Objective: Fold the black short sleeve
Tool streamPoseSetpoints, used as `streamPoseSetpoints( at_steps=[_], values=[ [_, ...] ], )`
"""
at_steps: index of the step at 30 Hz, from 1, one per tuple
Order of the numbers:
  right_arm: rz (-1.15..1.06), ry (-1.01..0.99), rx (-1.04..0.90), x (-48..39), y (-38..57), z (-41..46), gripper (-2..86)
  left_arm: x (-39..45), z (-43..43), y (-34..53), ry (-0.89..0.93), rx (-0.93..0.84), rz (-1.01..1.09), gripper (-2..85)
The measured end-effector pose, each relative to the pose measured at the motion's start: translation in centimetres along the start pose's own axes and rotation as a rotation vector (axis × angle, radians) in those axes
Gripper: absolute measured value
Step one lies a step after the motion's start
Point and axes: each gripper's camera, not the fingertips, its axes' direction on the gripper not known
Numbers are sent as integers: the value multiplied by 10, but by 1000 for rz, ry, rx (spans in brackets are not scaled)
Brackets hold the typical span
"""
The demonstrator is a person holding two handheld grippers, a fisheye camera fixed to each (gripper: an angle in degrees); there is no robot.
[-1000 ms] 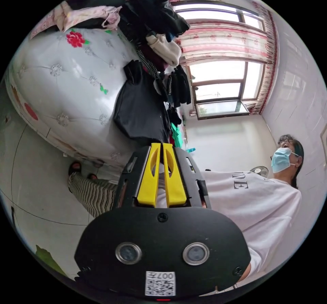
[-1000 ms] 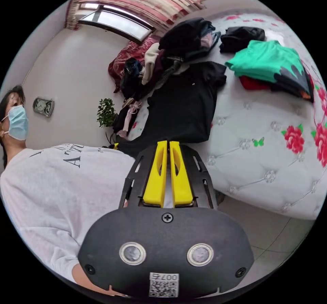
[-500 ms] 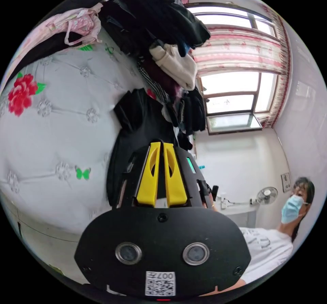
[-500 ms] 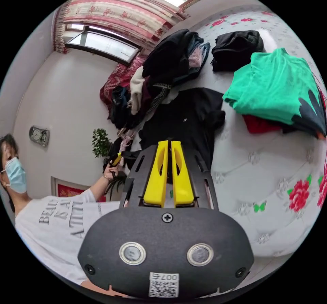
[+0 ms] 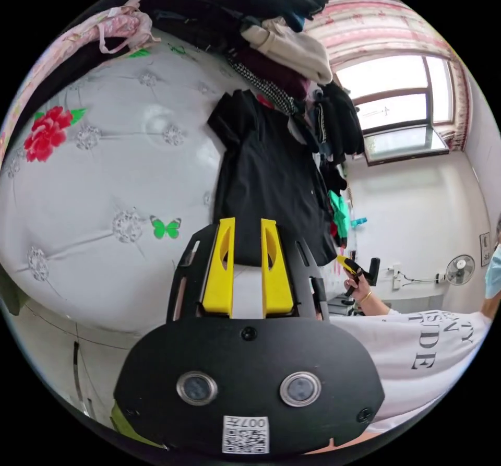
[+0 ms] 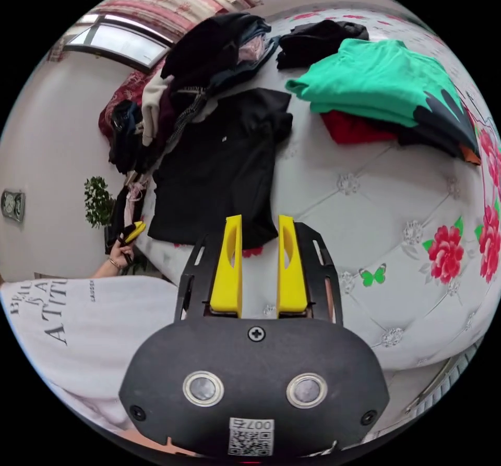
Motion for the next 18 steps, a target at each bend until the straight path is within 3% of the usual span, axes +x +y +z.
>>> streamPoseSetpoints(
  at_steps=[4, 7, 10, 18],
  values=[
    [-94, 51, -67, -14, -19, 34, 27, 0, 35, -13, -141, -116, -3, 21],
    [-148, 106, -225, -24, -40, 60, 6, 2, 42, -23, -225, -179, 15, -5],
    [-207, 104, -215, -29, -51, 47, 0, 3, 27, -20, -299, -196, 57, -9],
    [-147, 85, -319, -9, -18, 23, 0, -25, -8, 65, -209, -197, -37, -9]
  ],
)
